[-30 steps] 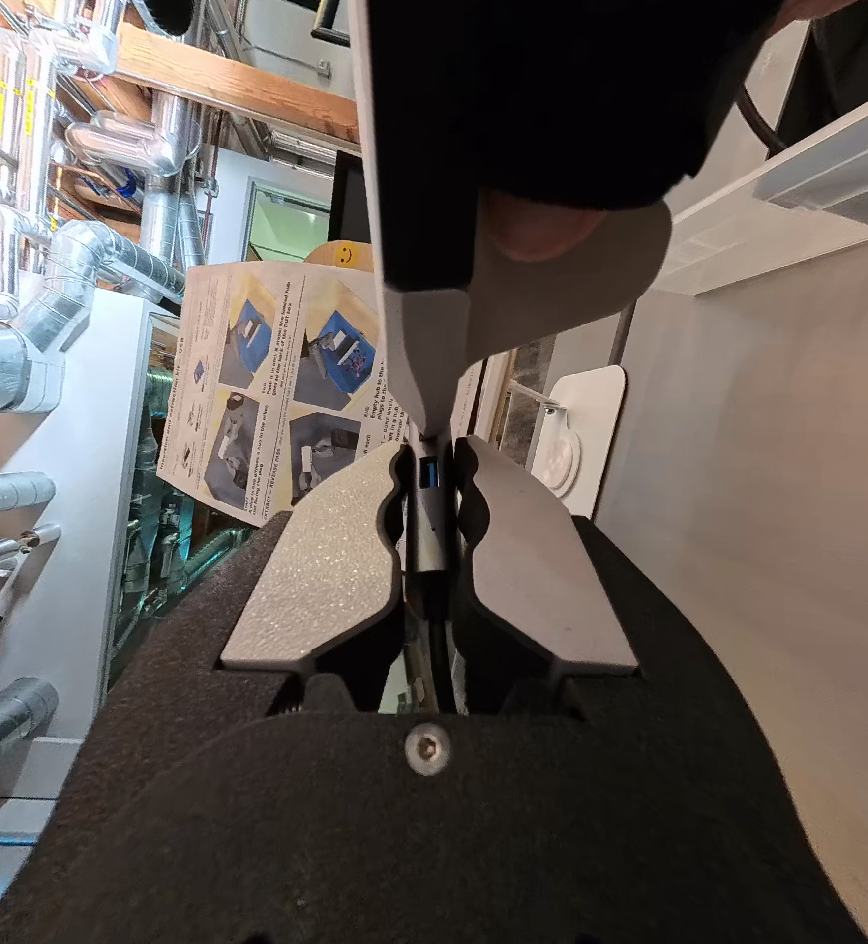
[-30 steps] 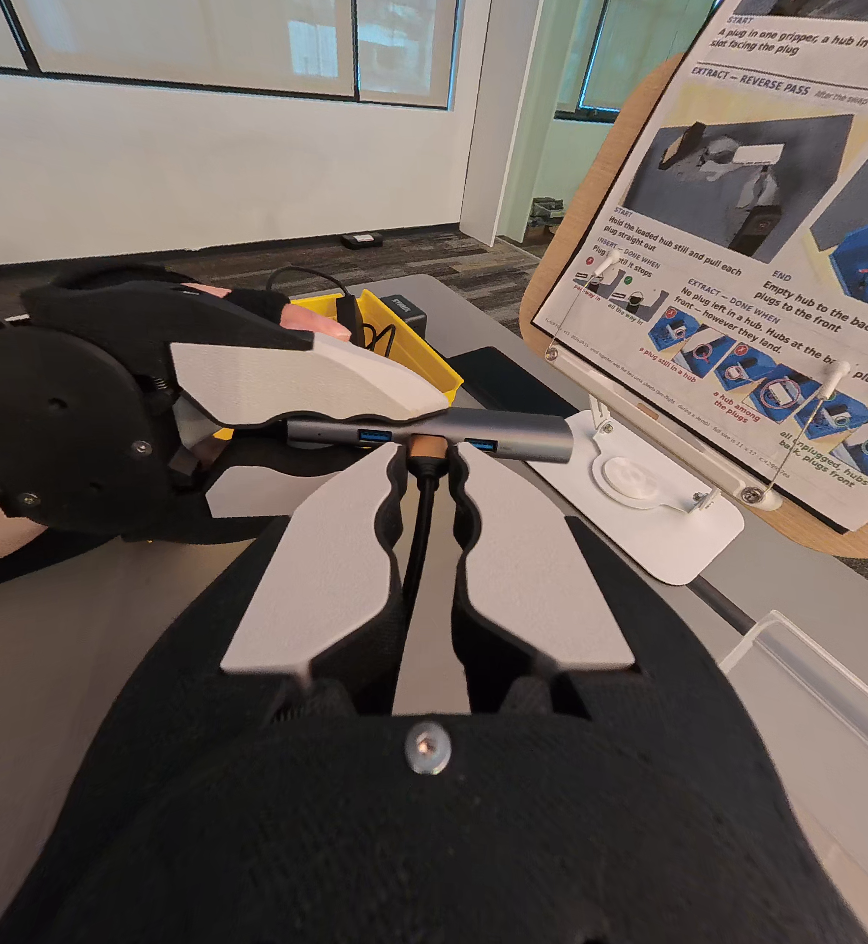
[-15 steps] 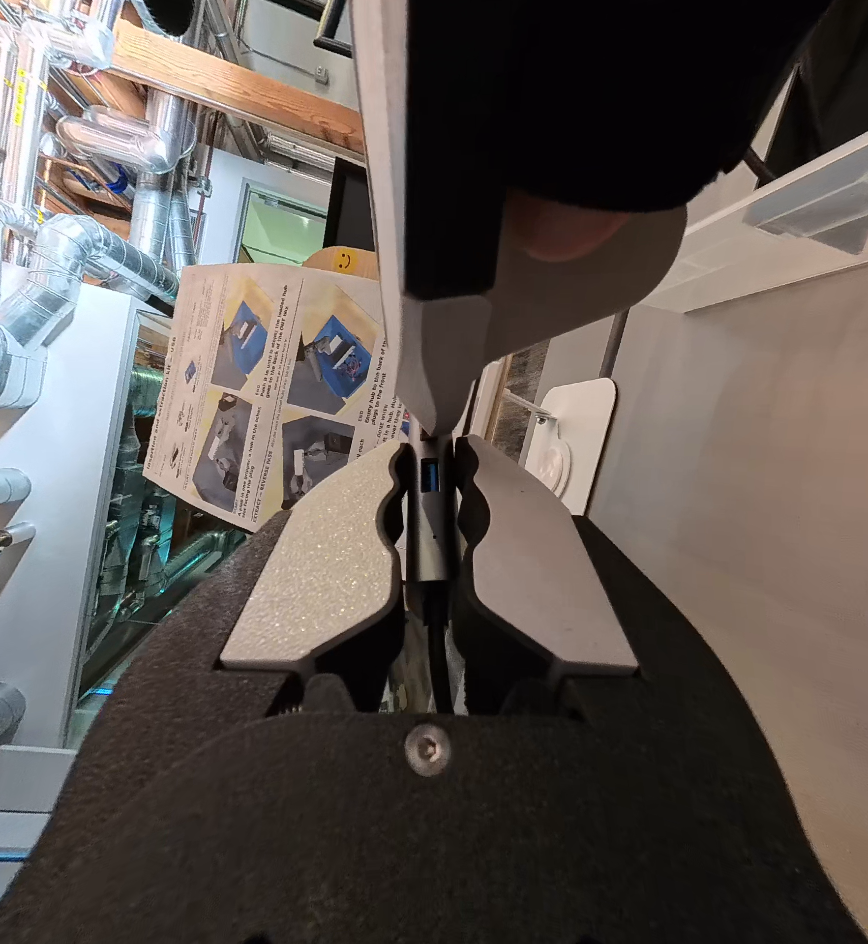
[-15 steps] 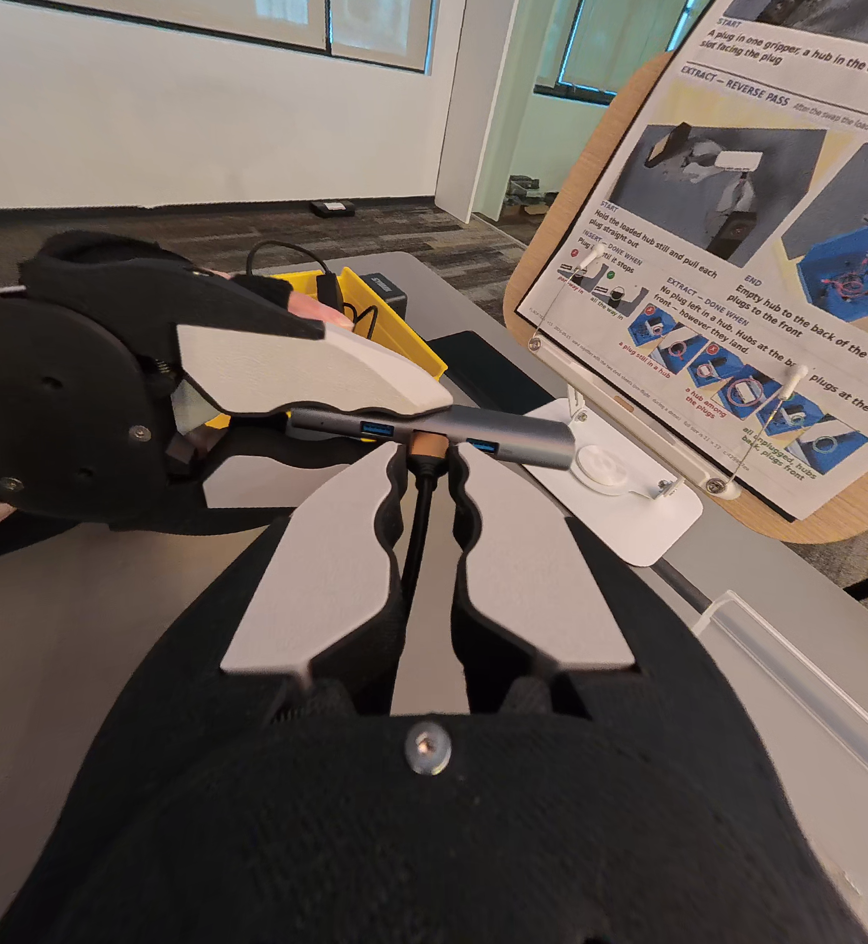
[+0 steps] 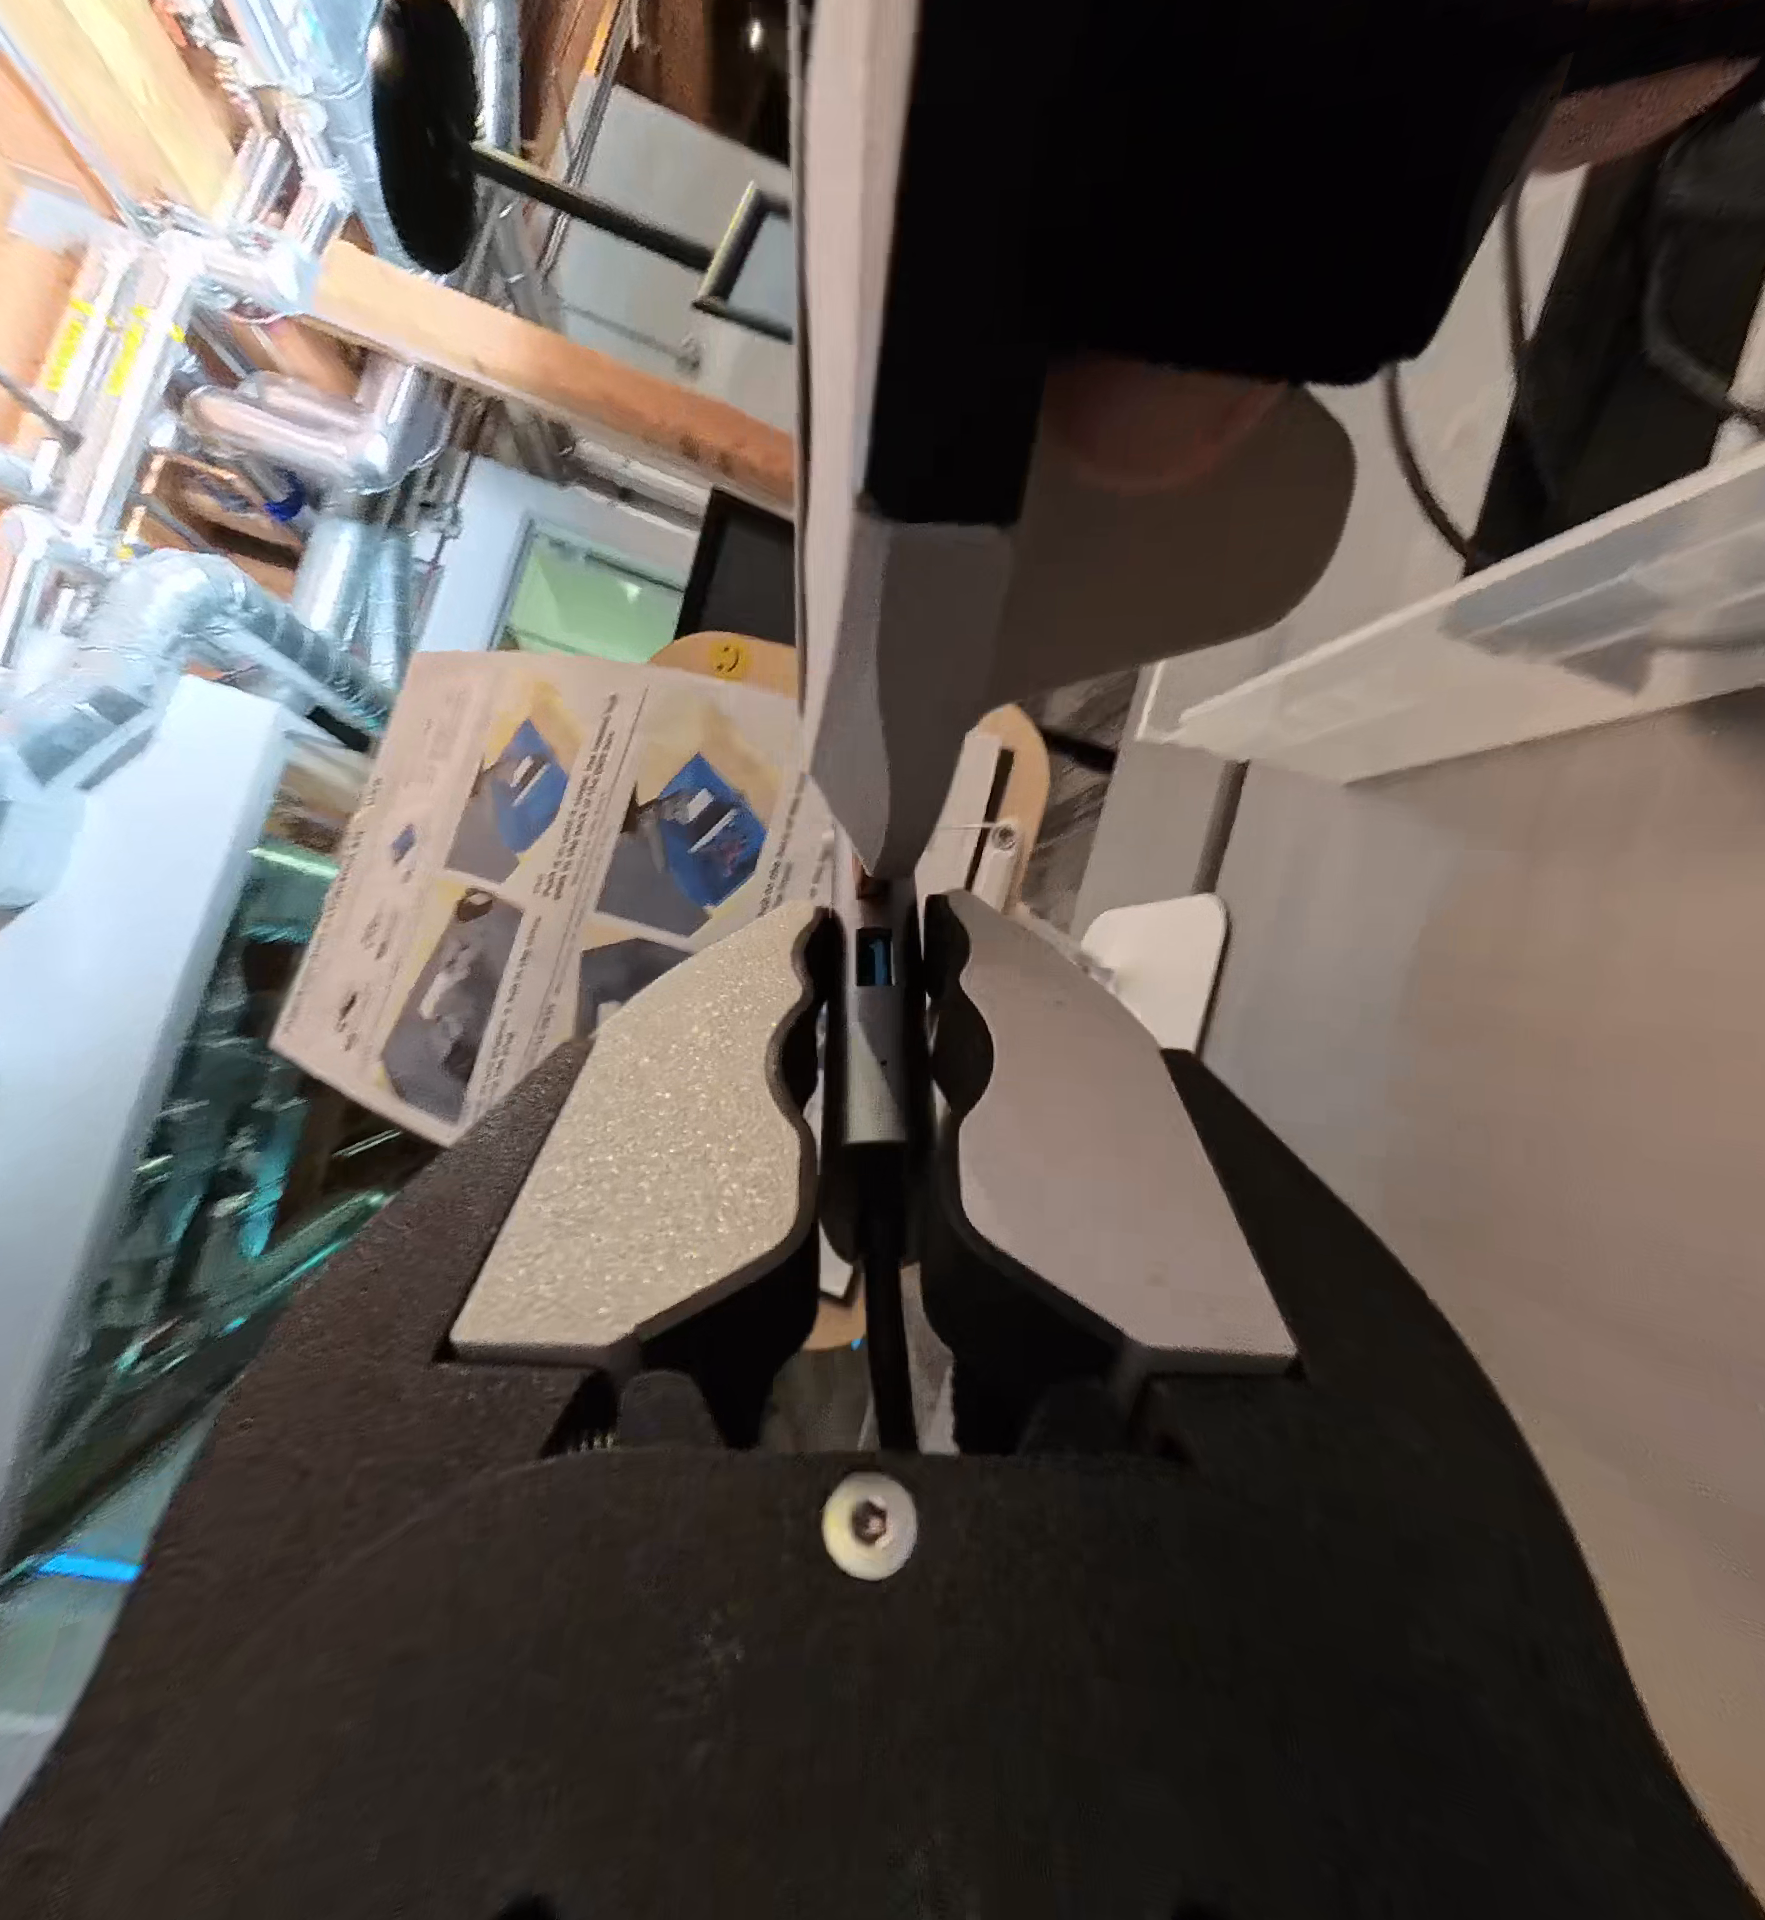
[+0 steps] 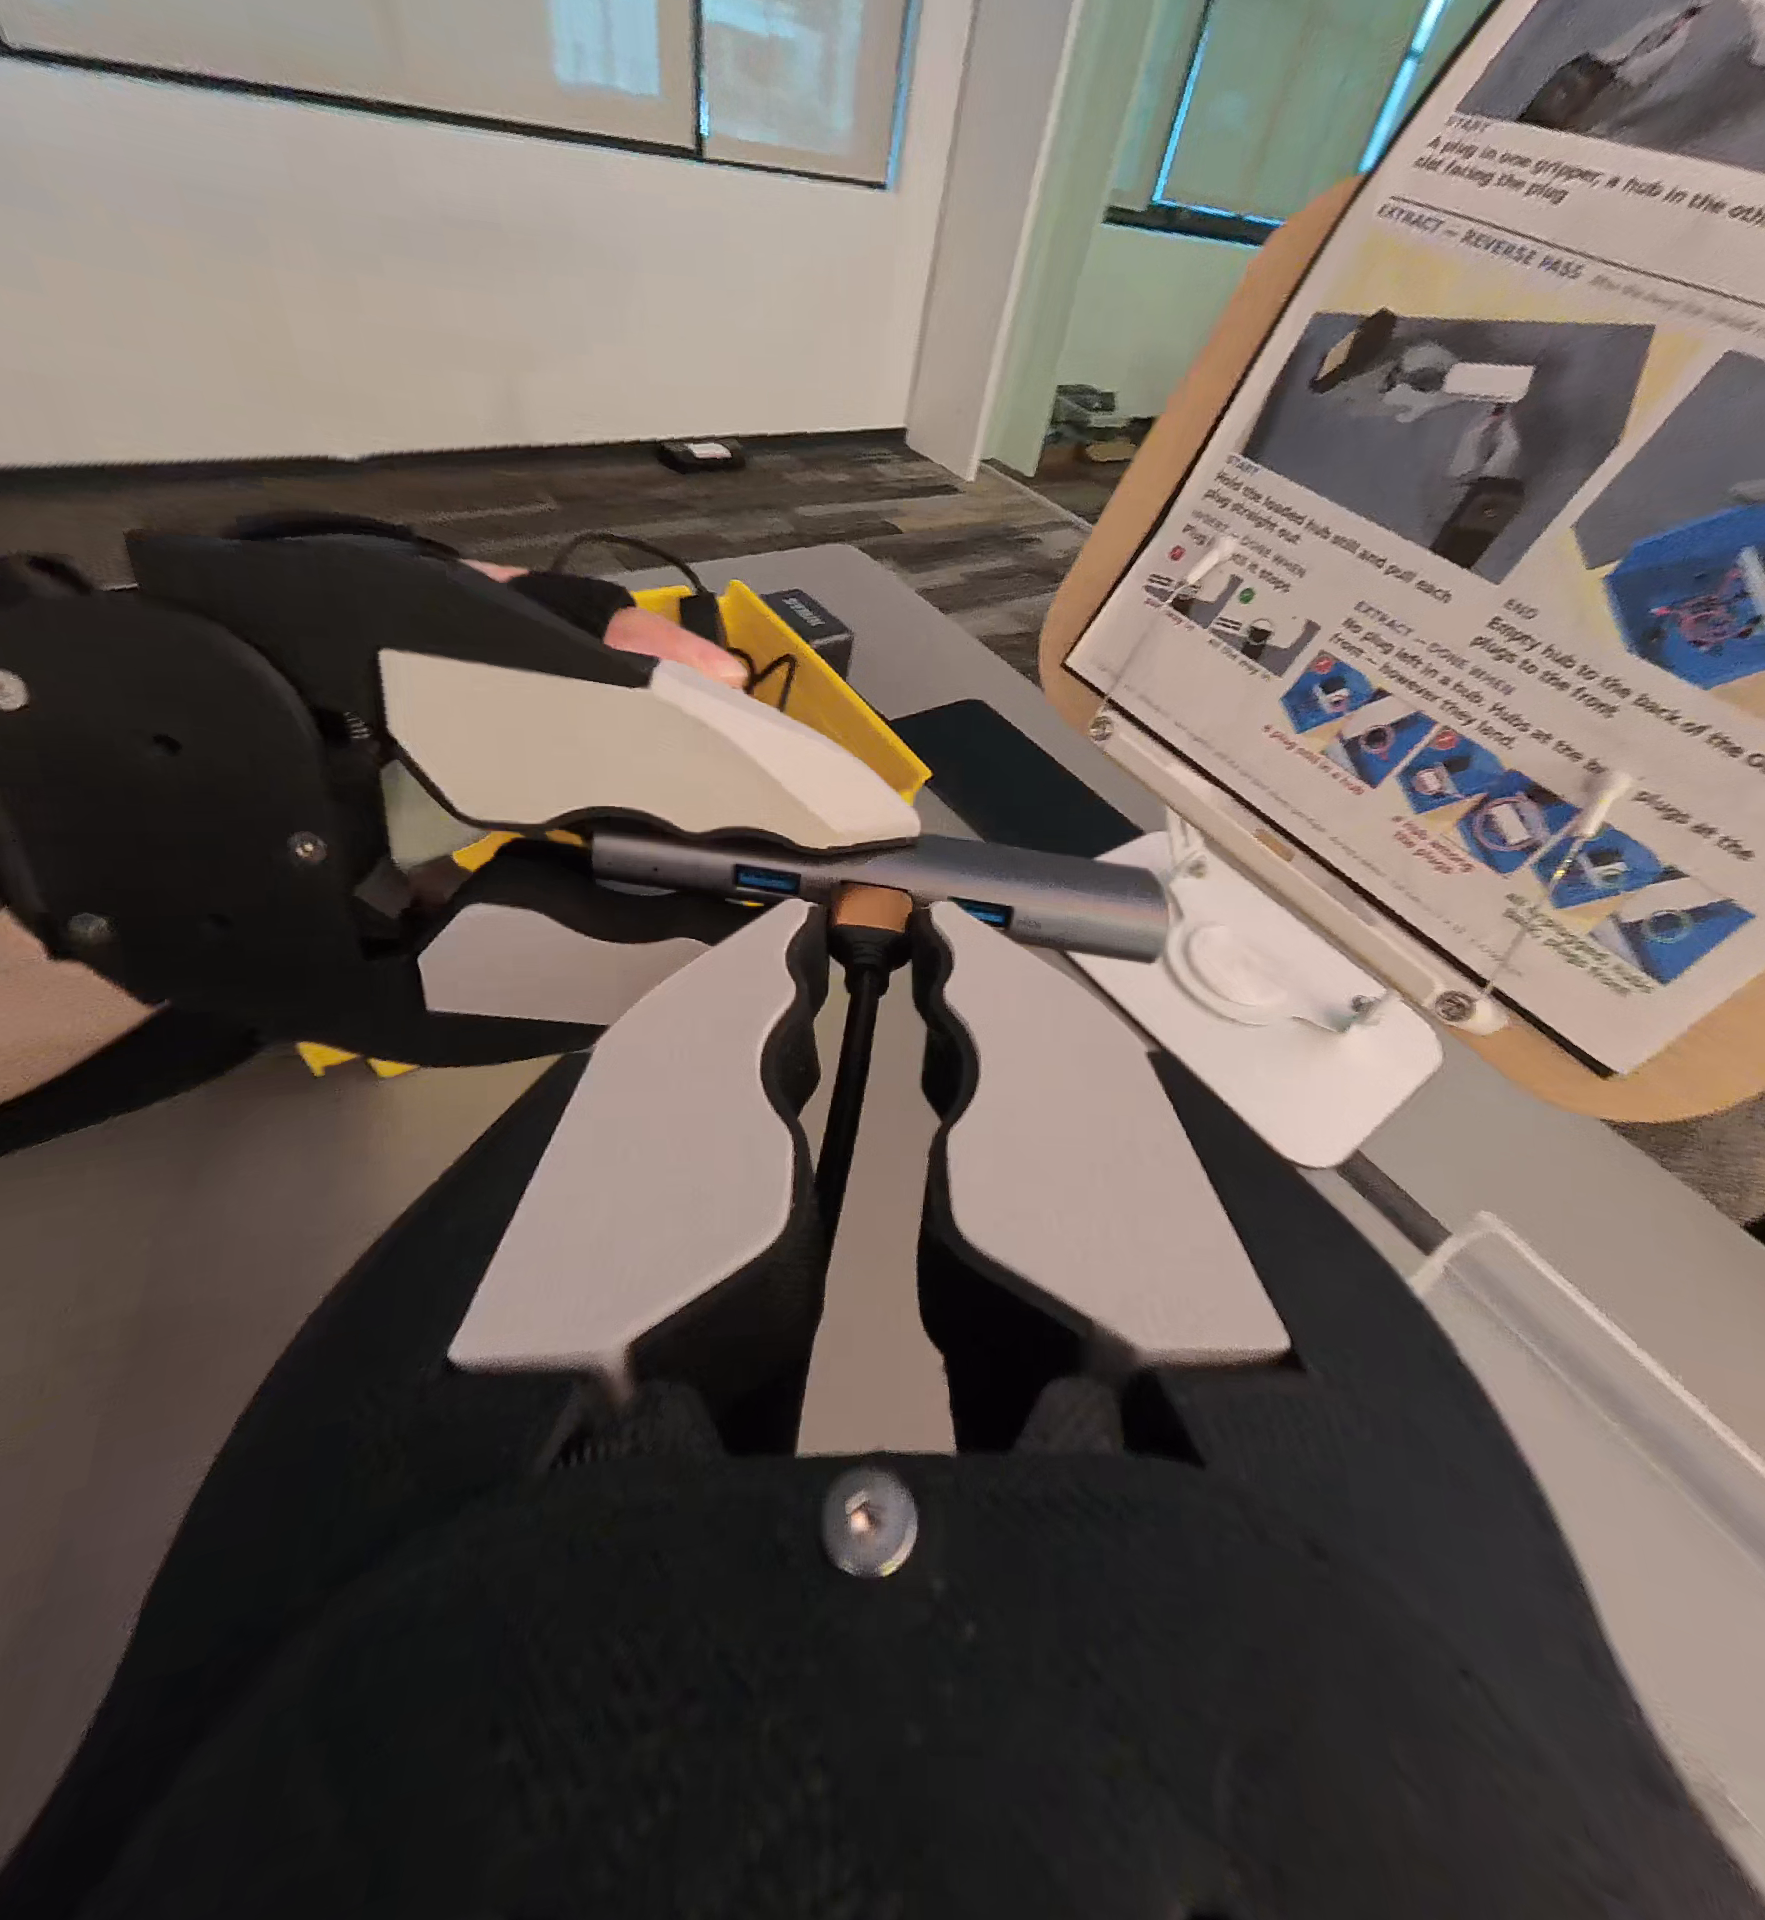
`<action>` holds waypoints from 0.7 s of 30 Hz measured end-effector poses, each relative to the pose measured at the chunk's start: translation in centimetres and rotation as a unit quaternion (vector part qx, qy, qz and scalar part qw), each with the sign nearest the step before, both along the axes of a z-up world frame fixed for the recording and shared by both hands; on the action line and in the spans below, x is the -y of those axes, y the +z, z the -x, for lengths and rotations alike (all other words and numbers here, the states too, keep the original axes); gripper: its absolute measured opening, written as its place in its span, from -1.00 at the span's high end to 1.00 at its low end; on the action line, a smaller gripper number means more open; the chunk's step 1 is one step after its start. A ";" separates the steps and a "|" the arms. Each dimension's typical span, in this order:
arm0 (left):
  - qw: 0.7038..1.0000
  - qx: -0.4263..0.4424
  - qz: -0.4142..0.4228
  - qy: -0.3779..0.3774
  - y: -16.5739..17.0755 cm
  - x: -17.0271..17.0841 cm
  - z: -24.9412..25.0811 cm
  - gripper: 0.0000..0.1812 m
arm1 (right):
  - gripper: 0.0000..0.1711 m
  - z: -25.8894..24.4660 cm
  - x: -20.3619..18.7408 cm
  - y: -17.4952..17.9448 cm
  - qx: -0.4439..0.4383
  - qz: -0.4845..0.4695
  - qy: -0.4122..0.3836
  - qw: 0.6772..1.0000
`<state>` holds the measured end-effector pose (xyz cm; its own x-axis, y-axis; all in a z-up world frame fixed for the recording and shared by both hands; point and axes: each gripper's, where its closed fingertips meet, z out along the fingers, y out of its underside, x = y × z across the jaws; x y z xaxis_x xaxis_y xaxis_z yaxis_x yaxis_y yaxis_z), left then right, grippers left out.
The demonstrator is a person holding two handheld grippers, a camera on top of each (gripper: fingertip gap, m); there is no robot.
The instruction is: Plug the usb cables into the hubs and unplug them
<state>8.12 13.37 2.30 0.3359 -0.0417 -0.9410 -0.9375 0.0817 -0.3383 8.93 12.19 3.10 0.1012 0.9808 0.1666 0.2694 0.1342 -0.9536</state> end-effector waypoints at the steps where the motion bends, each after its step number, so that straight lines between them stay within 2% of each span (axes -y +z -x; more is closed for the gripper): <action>1: 1.000 0.002 0.007 -0.009 0.0 0.1 -0.1 0.82 | 0.81 -0.1 0.1 0.0 0.000 0.005 0.007 1.000; 9: 0.998 -0.054 -0.018 -0.027 -0.1 0.3 -0.6 0.82 | 0.81 -0.3 0.2 -0.2 0.012 0.010 0.018 1.000; 16: 0.998 -0.007 0.014 -0.069 -0.2 0.6 -1.0 0.74 | 0.81 -0.4 0.4 -0.2 0.022 0.008 0.032 0.999; 21: 0.996 0.009 0.032 -0.086 -0.5 0.7 -1.1 0.78 | 0.81 -0.4 0.5 -0.3 0.025 0.001 0.044 0.999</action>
